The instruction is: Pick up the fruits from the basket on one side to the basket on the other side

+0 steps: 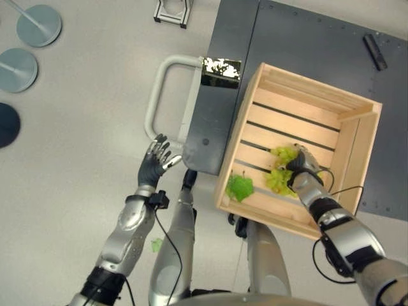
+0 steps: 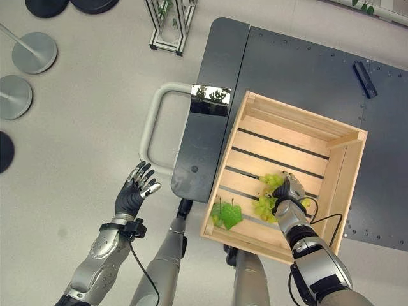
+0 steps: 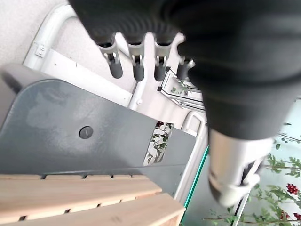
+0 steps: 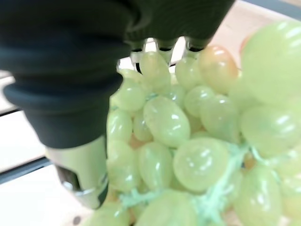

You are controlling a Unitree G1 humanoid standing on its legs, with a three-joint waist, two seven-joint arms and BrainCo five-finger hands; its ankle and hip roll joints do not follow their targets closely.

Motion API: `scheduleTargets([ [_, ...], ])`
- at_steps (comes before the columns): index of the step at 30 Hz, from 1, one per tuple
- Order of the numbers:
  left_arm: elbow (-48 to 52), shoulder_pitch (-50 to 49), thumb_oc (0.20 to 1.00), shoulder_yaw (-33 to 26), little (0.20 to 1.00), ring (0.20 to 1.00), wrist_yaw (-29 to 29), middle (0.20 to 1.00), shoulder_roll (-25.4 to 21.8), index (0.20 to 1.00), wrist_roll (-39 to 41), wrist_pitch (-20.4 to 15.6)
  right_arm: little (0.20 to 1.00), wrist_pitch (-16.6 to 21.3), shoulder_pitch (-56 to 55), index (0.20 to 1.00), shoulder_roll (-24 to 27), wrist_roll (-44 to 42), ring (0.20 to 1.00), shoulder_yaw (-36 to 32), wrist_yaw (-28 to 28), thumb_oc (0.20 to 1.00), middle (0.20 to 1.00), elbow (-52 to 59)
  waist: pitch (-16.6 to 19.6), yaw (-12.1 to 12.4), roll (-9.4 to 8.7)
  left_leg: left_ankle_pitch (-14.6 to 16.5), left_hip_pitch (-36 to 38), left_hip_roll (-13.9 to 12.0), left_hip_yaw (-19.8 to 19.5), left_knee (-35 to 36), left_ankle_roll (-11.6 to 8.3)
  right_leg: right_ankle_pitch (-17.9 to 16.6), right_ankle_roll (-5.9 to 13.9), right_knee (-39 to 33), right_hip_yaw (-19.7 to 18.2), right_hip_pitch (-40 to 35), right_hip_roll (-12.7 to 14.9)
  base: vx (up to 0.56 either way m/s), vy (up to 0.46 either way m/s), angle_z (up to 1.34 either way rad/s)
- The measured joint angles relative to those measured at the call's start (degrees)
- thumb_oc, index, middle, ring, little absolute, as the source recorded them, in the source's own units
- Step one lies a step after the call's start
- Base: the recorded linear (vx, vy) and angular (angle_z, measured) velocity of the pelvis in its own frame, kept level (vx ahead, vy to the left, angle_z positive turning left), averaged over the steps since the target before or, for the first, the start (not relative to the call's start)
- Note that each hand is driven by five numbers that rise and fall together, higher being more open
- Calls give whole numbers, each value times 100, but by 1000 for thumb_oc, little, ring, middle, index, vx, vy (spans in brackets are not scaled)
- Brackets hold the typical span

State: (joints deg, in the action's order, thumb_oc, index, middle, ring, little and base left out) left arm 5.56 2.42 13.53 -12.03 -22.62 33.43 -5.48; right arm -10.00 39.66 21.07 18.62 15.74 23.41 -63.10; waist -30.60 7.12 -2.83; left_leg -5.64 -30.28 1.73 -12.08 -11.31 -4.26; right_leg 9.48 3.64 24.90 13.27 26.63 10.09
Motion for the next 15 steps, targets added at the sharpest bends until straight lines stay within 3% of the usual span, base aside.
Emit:
scheduleTargets([
  [1, 0, -1, 1000, 0, 1000, 1000, -6, 1000, 0, 1000, 0, 0, 865, 0, 0, 865, -1, 2, 865, 0, 23, 865, 865, 1, 0, 0, 1, 0, -13, 0, -4, -5, -1, 2, -2, 9, 0, 13, 3, 0, 0, 0],
  [2, 0, -1, 1000, 3, 1000, 1000, -9, 1000, -4, 1000, 0, 0, 793, -1, 15, 793, -3, 2, 793, 0, 48, 793, 793, 1, 0, 4, 2, -3, -50, 6, -12, -20, -6, 10, -7, 41, 2, 56, -2, 0, 0, 0],
  [4, 0, -1, 1000, 2, 1000, 1000, -11, 1000, -17, 1000, 0, 0, 282, -26, 55, 282, -4, 11, 282, 0, 110, 282, 282, 3, 1, -7, 1, -10, -117, 12, -28, -39, -16, 33, -35, 103, 1, 139, 9, 0, 0, 0],
  [5, 1, 2, 1000, 4, 1000, 1000, -12, 1000, -18, 1000, 0, 0, 200, -33, 80, 200, 17, 25, 200, -4, 139, 200, 200, 3, 2, -3, 5, -11, -159, 13, -39, -58, -24, 37, -44, 131, 2, 183, 10, 0, 0, 0],
  [15, 6, 1, 1000, 126, 1000, 1000, -40, 1000, -55, 1000, 1, 0, 200, -14, 267, 200, 101, 5, 200, -28, 332, 200, 200, 44, 3, -19, 6, -19, -381, -3, -57, -141, -52, 96, -131, 380, -10, 469, 17, 0, 0, 0],
])
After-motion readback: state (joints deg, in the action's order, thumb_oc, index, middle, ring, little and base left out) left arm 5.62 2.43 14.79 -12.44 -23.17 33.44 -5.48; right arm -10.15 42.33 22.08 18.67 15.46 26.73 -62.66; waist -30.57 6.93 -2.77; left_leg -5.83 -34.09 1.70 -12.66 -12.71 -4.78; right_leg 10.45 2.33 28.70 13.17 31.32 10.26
